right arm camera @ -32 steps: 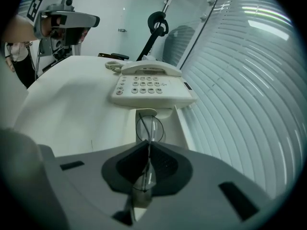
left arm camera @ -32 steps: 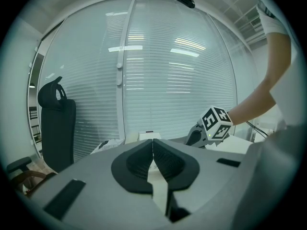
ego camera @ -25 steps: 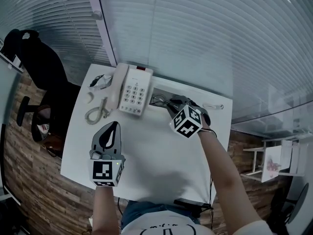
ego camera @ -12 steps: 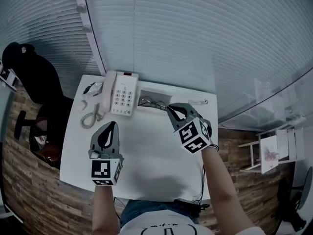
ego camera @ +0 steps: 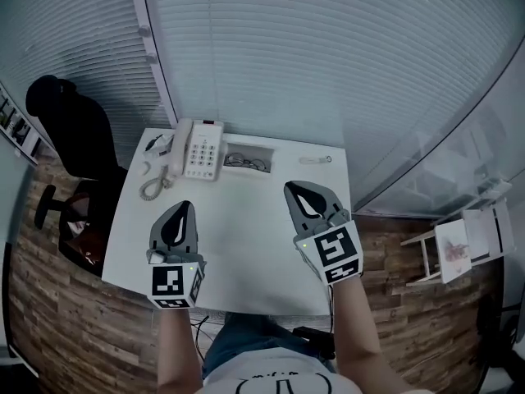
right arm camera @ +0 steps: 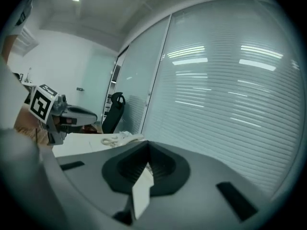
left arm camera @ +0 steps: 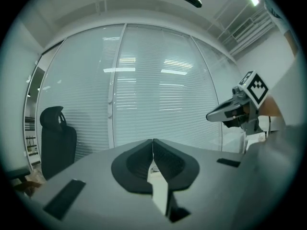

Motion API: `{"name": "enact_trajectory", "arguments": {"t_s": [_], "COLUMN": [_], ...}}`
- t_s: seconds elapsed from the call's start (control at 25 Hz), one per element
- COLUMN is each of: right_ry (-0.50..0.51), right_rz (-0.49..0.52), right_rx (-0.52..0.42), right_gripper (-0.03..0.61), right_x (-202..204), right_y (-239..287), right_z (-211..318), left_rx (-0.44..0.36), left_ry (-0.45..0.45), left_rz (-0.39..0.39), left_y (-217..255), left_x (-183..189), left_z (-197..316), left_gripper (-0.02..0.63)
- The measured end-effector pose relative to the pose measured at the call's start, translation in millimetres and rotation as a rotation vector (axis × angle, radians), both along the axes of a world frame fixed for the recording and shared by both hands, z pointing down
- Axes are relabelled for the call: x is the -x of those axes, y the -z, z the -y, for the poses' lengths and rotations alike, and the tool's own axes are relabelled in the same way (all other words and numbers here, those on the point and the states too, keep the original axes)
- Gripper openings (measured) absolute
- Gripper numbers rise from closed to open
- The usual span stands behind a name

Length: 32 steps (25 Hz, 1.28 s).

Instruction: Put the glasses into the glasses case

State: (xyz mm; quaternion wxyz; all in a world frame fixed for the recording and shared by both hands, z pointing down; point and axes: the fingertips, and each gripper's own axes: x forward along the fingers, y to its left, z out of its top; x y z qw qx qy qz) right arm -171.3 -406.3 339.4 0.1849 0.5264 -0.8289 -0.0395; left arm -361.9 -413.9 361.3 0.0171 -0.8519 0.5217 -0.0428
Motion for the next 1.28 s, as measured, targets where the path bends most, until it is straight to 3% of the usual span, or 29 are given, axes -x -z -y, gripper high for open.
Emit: {"name": "enact_trajectory", "arguments": {"t_s": [0.36, 0.8, 1.28], "right_ry": [-0.076, -0.109, -0.133], "right_rz": [0.217, 0.188, 0.171], "right_rx": [-0.123, -0.26, -0.325], "right_gripper": [0.009, 0.008, 0.009], "right_x": [-23.2, -32.4, -26.4], "right_y": [39.2, 79.2, 97.9], "right_z": [-95.6, -135.7, -146.4], "left_rx": [-0.113, -0.214, -0.248], "left_ry": [-0.008, -0.018, -0.028], "left_rz": [0.008, 0.0, -0.007], "left_y": [41.8, 85.9, 102.9], "left_x": [-17.2, -19.4, -5.5], "left_z": [-71.7, -96.5, -101.7], "left_gripper": [0.017, 0.017, 0.017]}}
